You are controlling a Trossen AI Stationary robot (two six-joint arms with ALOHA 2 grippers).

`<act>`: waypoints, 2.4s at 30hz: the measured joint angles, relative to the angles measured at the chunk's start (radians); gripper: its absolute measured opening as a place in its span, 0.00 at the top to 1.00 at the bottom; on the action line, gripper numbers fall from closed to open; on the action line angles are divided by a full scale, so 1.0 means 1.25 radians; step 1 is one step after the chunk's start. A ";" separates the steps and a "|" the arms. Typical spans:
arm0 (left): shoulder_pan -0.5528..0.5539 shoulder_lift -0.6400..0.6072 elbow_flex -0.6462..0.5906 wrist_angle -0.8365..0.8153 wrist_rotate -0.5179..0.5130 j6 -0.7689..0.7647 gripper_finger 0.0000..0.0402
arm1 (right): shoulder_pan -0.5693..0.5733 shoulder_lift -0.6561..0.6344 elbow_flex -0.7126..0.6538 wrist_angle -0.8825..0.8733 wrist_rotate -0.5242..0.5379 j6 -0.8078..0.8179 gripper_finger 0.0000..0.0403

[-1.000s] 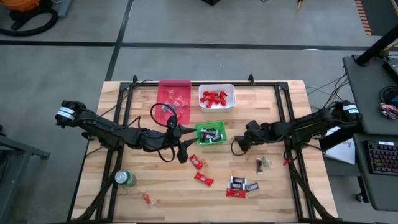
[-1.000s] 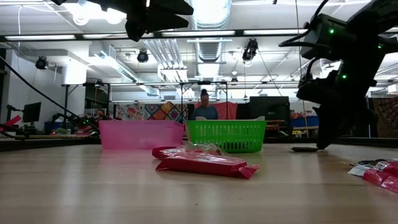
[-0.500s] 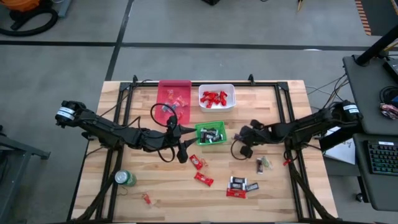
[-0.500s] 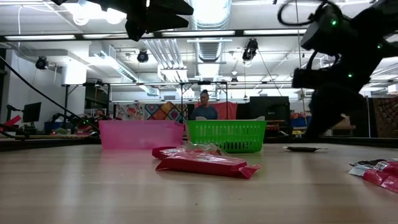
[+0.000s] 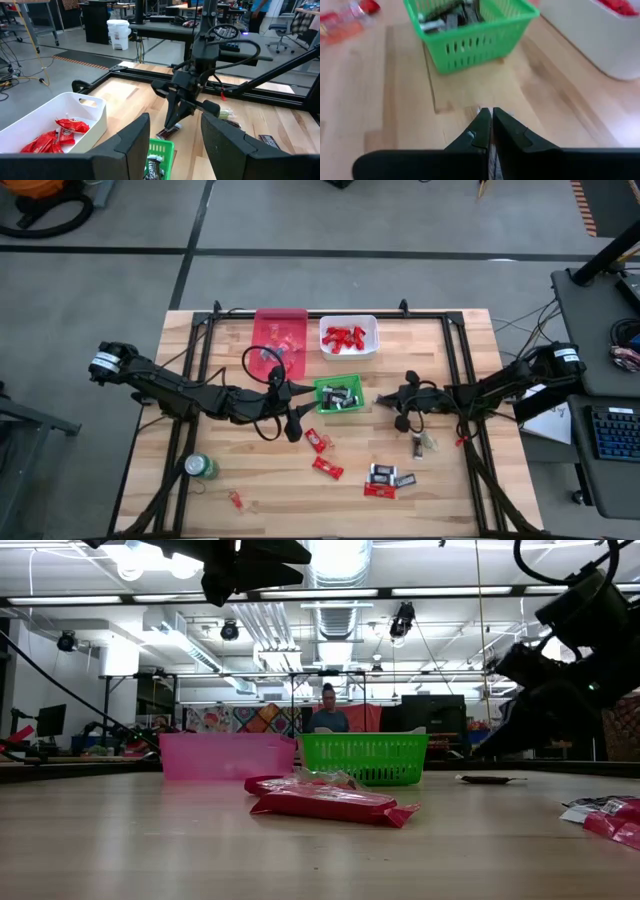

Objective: Sort candy
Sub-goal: Put the brown chocolate bar into the green bin

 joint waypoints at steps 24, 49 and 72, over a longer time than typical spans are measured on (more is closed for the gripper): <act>0.001 0.000 0.000 0.018 0.000 0.003 0.60 | 0.000 0.003 -0.015 -0.062 0.009 0.037 0.30; 0.002 0.000 0.000 0.018 0.000 0.003 0.60 | 0.000 0.003 -0.038 -0.013 -0.010 -0.013 0.61; 0.002 0.000 0.000 0.018 0.000 0.002 0.60 | 0.000 0.178 -0.040 0.149 0.018 -0.011 0.48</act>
